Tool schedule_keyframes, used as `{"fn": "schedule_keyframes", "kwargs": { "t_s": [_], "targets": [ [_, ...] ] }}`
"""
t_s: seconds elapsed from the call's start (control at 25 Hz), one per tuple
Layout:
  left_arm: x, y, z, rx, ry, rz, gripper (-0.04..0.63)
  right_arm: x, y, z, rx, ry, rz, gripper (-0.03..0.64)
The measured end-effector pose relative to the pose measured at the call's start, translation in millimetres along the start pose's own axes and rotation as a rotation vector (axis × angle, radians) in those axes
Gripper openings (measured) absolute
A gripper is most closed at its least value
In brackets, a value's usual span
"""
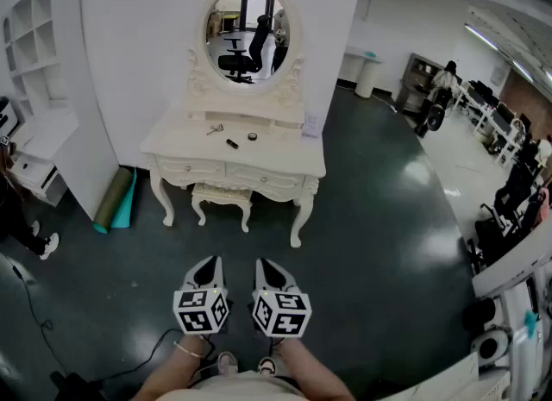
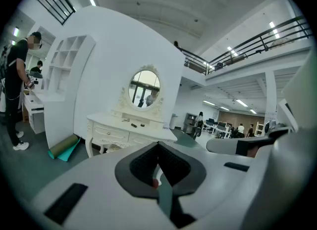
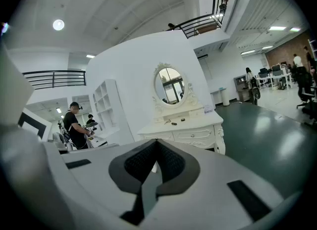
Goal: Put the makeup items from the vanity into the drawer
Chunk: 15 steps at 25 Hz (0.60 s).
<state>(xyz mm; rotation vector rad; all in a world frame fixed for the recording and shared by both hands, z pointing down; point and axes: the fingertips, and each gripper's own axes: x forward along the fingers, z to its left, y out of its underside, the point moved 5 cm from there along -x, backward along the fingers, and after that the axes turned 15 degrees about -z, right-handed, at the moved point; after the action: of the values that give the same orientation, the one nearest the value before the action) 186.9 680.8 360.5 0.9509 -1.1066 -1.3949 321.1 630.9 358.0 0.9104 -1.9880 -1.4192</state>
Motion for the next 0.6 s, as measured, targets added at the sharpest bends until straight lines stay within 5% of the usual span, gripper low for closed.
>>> {"fn": "schedule_keyframes", "kwargs": {
  "t_s": [0.6],
  "targets": [
    [24.4, -10.3, 40.5, 0.004, 0.020, 0.003, 0.003, 44.0, 5.5, 17.5, 0.031, 0.030, -0.008, 0.018]
  ]
}}
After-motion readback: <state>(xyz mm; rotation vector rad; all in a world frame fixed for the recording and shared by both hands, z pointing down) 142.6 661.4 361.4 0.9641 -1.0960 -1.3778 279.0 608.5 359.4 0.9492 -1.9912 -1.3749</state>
